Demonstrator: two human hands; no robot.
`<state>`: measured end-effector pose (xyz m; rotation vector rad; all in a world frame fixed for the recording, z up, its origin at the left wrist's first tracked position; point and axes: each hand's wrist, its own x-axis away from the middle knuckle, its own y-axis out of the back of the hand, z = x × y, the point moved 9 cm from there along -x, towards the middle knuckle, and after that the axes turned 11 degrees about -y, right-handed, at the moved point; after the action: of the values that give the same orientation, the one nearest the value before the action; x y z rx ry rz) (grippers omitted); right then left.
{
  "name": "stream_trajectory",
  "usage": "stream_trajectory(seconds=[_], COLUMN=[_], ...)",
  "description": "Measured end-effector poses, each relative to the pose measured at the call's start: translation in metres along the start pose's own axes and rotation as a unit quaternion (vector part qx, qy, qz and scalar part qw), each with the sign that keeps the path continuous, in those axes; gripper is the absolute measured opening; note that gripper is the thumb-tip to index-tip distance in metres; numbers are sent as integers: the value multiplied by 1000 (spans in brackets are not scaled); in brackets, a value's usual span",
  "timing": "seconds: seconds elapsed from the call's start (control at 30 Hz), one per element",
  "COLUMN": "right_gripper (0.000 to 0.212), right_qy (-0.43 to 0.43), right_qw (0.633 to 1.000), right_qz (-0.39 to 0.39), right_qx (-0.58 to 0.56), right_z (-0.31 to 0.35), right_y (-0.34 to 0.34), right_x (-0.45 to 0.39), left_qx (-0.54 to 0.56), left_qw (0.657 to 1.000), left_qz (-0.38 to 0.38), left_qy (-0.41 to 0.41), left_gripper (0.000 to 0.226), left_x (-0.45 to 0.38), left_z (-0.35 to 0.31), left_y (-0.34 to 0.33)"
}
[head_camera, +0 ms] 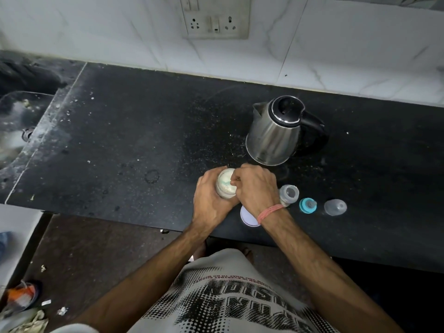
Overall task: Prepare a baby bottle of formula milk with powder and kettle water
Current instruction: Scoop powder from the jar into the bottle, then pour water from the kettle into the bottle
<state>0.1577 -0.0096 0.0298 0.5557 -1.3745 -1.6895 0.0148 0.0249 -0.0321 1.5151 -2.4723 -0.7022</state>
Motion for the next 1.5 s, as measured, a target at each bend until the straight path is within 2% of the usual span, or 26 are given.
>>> stream_trajectory(seconds=[0.17,0.27,0.37,0.53,0.67,0.8,0.87,0.97,1.13,1.27,1.4,1.5], right_gripper=[14,19,29,27,34,34,34,33,30,32,33,34], right_qy=[6,4,-22,-47,-86,-120,-137,-173,-224,-245,-245,-239], right_qw=[1000,997,983,938,911,884,879,873,870,882,897,900], right_qz=[-7,-22,-27,-84,-129,-188,-205,-221,-234,-195,-157,-136], right_qx=[-29,-80,-182,-333,-383,-412,-409,-398,-372,-352,-333,-340], right_z=[-1,-10,-24,-56,-88,-122,-139,-168,-211,-226,-226,-223], right_y=[0,-1,-5,6,17,30,33,32,23,8,-4,-10], right_x=[5,12,18,32,50,71,79,89,104,109,104,98], left_qx=[-8,-14,-37,-152,-135,-86,-78,-52,-28,-12,-10,-7], left_qw=[1000,1000,999,965,945,934,938,961,979,983,984,984], left_qz=[0,11,11,-3,11,70,105,157,181,173,170,168], left_qy=[-3,-2,-27,-213,-297,-339,-322,-221,-91,-50,-55,-53], left_gripper=[76,91,104,102,94,85,90,105,114,94,68,61], left_x=[0,0,-1,0,9,17,19,17,13,10,6,5], left_z=[-2,-2,-11,-64,-100,-126,-128,-113,-79,-66,-67,-70], left_y=[2,-1,-1,-9,-34,-65,-81,-105,-131,-140,-144,-145])
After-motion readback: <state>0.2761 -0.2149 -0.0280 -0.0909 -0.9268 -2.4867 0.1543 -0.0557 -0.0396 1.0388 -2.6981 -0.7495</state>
